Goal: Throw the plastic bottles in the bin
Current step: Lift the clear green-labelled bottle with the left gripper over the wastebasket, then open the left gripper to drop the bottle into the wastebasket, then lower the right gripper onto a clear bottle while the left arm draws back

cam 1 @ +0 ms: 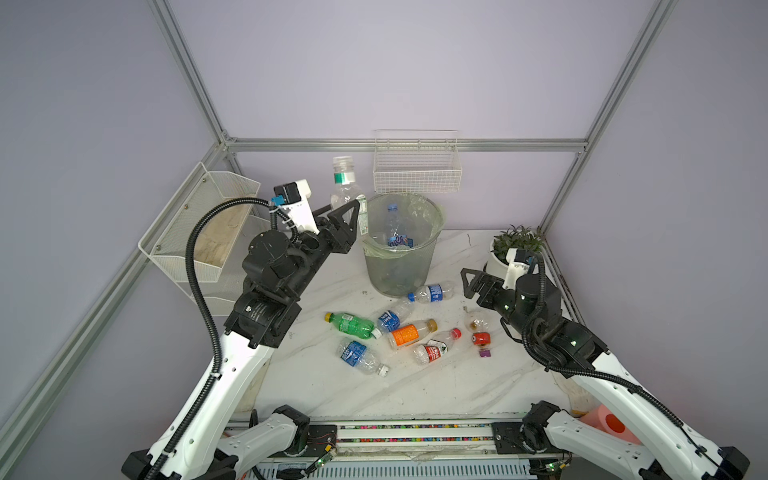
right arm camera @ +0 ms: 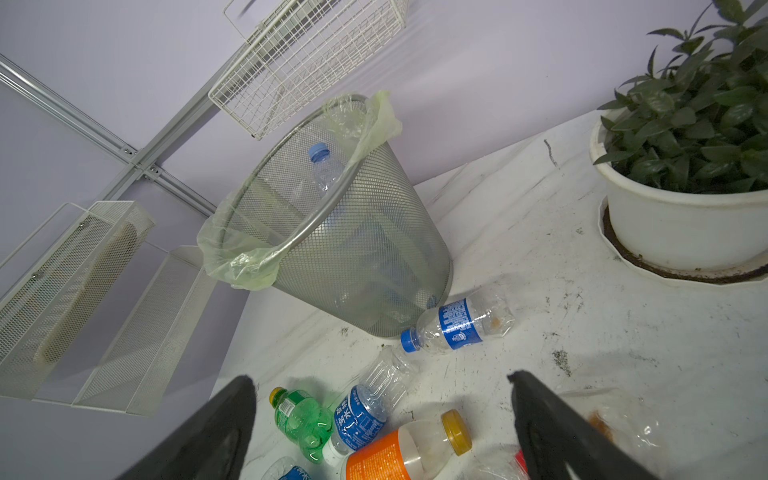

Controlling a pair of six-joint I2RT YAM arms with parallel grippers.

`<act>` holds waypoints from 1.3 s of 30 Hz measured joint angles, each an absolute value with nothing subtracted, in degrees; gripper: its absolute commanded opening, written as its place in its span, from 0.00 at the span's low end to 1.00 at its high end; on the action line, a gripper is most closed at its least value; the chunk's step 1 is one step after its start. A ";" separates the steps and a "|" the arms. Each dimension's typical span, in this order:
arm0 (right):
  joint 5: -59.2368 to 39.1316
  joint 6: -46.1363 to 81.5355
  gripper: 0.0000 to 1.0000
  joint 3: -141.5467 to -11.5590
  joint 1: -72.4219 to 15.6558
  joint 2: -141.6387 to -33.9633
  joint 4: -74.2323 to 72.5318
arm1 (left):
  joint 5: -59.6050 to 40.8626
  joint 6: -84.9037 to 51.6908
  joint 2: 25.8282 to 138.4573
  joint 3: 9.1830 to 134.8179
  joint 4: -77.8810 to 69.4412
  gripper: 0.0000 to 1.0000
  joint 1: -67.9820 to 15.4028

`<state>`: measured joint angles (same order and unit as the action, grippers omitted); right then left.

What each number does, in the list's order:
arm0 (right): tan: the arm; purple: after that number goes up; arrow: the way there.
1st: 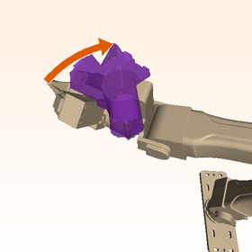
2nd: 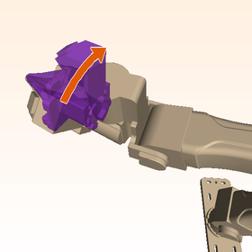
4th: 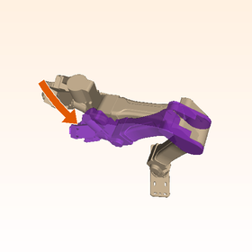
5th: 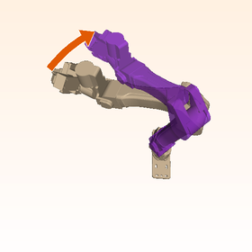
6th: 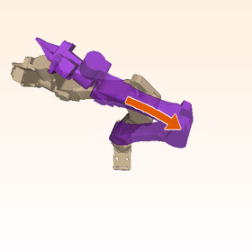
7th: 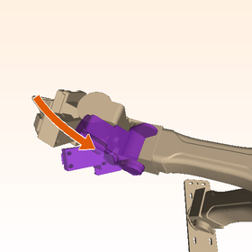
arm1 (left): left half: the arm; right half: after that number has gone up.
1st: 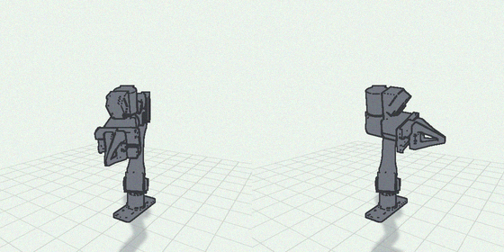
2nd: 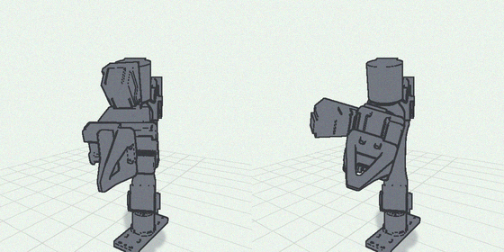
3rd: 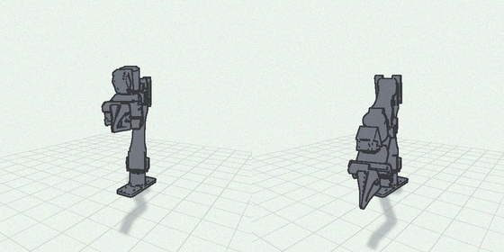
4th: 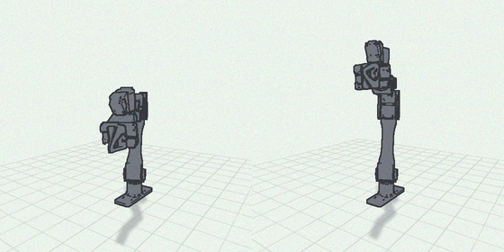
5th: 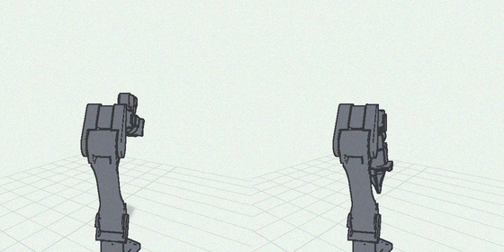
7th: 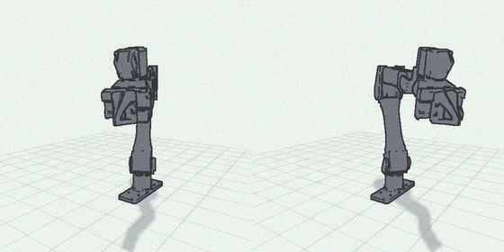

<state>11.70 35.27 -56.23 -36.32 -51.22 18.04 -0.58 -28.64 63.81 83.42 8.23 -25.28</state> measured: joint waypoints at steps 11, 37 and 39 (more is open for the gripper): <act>11.55 35.33 0.97 -56.23 -36.32 -50.87 18.41 | -4.54 -25.39 85.93 101.65 8.05 0.04 -26.48; 12.82 35.79 0.97 -58.48 -36.32 -50.72 23.49 | 1.96 -14.66 69.54 104.25 17.80 1.00 -34.28; 13.67 36.01 0.97 -59.59 -36.32 -50.98 24.64 | 1.96 -15.42 66.30 99.96 17.10 1.00 -34.57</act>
<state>13.67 36.01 -59.59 -36.32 -50.98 24.64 1.96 -15.42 66.30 99.96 17.10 -34.57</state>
